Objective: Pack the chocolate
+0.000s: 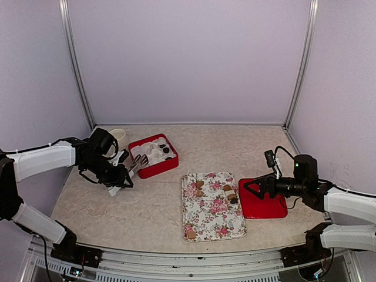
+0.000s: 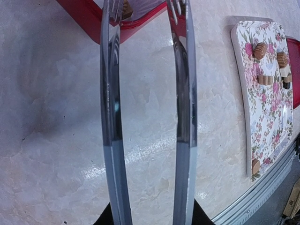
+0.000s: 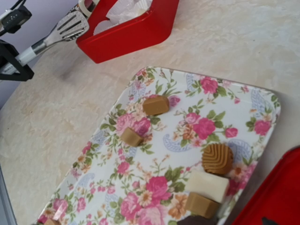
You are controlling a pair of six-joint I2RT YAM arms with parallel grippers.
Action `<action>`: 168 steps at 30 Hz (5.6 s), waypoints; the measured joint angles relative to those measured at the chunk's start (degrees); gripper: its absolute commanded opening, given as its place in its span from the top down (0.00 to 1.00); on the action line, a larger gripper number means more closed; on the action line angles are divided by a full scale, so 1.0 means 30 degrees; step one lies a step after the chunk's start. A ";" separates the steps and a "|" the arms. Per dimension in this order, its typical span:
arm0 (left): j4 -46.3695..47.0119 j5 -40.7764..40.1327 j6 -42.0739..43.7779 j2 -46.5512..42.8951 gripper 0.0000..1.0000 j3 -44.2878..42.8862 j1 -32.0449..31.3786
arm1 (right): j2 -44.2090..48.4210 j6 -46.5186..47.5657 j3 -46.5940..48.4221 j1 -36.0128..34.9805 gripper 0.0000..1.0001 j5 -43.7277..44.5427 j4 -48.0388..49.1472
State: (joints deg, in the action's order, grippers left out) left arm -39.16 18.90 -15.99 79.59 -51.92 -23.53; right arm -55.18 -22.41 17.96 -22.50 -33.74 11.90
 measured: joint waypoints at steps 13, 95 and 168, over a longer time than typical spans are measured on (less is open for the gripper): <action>-0.0138 -0.0583 0.0517 -0.1370 0.68 -0.1501 -0.1202 | 0.0000 -0.0066 0.0000 0.0000 0.00 0.0000 0.0007; 0.2229 -0.1807 0.0852 -0.1020 0.80 -0.1304 -0.1421 | -0.1209 -0.0029 0.0073 -0.0124 0.00 0.0036 0.0291; 0.0998 -0.3738 0.2543 0.1253 0.64 -0.3322 -0.7235 | -0.1290 0.0095 0.0102 -0.0124 0.00 0.0138 0.0554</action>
State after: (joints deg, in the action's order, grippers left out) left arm -36.16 7.68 -8.36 83.35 -61.89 -45.23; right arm -59.05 -22.13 18.26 -22.87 -33.32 13.56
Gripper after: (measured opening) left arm 0.355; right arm 0.999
